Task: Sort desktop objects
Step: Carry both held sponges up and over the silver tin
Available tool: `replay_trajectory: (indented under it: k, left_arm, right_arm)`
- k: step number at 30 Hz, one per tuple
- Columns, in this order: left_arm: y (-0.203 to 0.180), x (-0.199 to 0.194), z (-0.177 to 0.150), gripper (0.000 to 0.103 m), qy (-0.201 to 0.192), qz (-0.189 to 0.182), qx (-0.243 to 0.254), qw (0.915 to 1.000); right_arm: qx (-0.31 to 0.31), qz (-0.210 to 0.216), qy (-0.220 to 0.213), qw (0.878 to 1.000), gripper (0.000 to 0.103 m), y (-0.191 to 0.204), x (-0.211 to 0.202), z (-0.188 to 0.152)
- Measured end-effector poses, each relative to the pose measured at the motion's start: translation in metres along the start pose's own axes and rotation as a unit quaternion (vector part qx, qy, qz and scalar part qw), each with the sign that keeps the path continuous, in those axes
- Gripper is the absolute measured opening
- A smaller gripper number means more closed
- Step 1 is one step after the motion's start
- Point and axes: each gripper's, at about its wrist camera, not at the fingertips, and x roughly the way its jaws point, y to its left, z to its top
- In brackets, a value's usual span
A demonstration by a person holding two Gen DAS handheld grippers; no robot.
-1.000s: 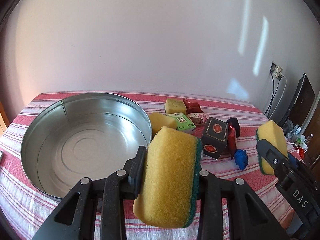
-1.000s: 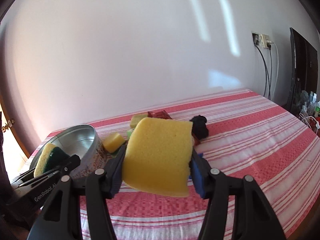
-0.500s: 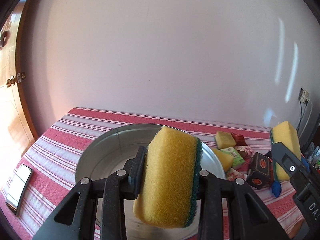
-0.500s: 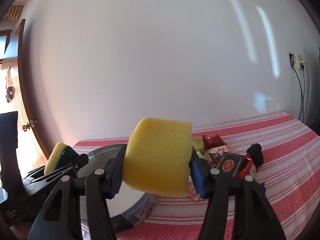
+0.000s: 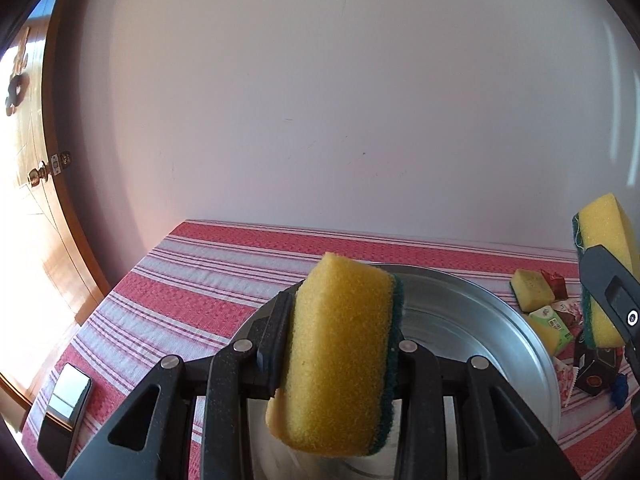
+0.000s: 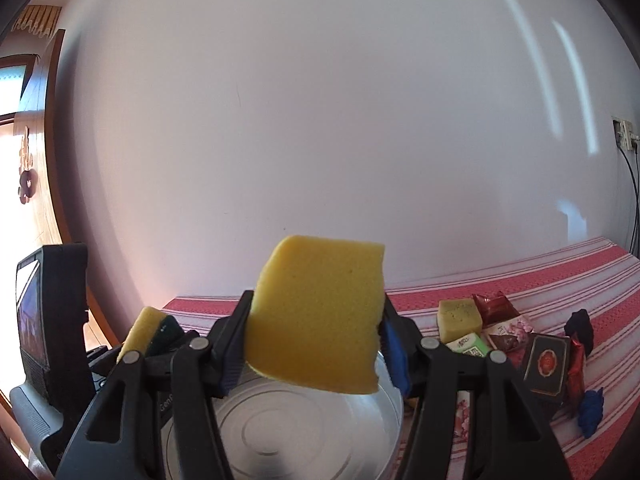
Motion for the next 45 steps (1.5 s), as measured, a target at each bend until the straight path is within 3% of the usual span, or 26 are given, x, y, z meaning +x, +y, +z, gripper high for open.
replay_trajectory:
  k: [6, 20, 25, 45]
  left_arm:
    - [0.009, 0.016, -0.007, 0.035, 0.023, 0.003, -0.004, 0.9997]
    - [0.018, 0.015, -0.009, 0.035, 0.032, 0.019, -0.010, 0.9993]
    - [0.019, 0.017, -0.011, 0.035, 0.034, 0.043, 0.002, 0.9985]
    - [0.016, 0.019, -0.018, 0.035, 0.049, 0.062, 0.021, 0.9966]
  right_arm:
    - [-0.022, -0.010, 0.011, 1.000, 0.058, -0.001, 0.017, -0.015]
    - [-0.051, -0.017, 0.024, 0.998, 0.058, -0.002, 0.033, -0.030]
    - [-0.061, -0.020, 0.027, 0.998, 0.058, 0.000, 0.038, -0.032]
    - [-0.099, -0.029, 0.032, 0.994, 0.058, -0.007, 0.062, -0.045]
